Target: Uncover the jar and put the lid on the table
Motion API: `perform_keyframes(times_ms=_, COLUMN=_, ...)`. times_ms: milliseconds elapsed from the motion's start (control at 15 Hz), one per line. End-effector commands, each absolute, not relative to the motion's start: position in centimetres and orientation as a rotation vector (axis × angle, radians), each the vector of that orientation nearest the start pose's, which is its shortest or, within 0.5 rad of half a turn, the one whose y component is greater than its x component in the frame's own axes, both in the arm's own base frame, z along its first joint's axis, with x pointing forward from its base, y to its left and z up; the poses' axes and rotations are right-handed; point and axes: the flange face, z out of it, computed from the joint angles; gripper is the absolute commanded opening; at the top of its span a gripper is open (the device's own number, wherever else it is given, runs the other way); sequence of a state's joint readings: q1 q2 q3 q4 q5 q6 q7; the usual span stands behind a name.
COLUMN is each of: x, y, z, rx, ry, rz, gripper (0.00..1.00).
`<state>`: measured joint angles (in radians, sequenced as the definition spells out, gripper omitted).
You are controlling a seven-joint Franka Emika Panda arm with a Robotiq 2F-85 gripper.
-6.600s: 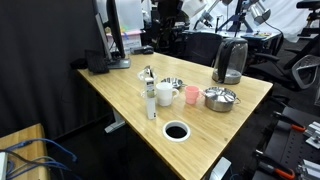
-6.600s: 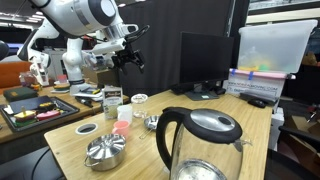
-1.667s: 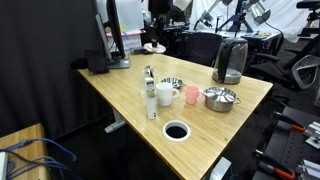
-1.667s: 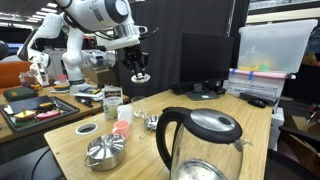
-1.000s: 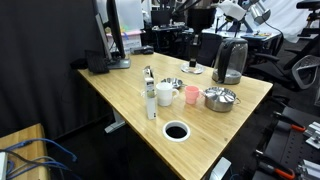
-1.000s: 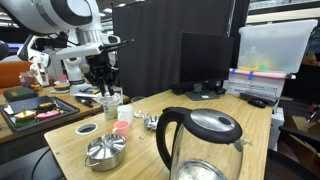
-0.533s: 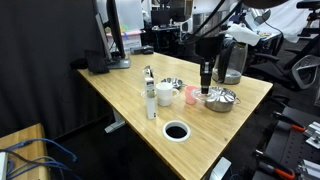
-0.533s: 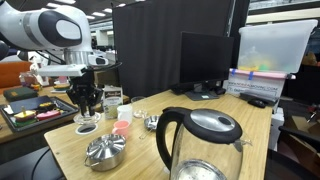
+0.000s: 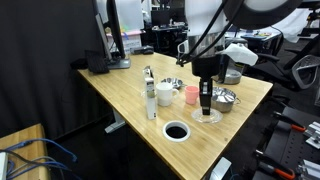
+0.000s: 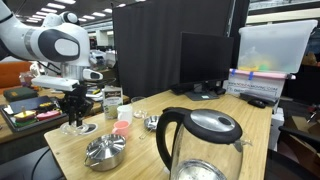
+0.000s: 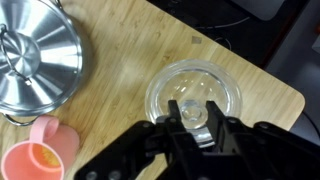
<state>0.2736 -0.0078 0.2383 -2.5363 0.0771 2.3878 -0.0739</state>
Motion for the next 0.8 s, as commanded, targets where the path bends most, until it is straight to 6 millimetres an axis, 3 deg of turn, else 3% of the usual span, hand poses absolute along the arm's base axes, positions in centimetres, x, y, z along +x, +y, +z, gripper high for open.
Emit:
perform_keyframes(times_ms=0, x=39.0, y=21.8, z=25.6, rx=-2.991, ry=-0.808, rz=0.24, gripper=0.08)
perform_keyframes(times_ms=133, x=39.2, y=21.8, z=25.4, rx=-2.979, ry=-0.803, rz=0.263, gripper=0.08)
perform_keyframes(times_ms=267, x=39.6, y=22.2, z=25.7, rx=-2.956, ry=-0.8, rz=0.272, gripper=0.57)
perform_keyframes(times_ms=533, x=40.8, y=22.8, z=27.0, rx=-2.932, ry=-0.779, rz=0.254, gripper=0.83)
perform_keyframes(times_ms=733, x=41.4, y=23.2, z=29.6, rx=-2.888, ry=-0.778, rz=0.199, gripper=0.99)
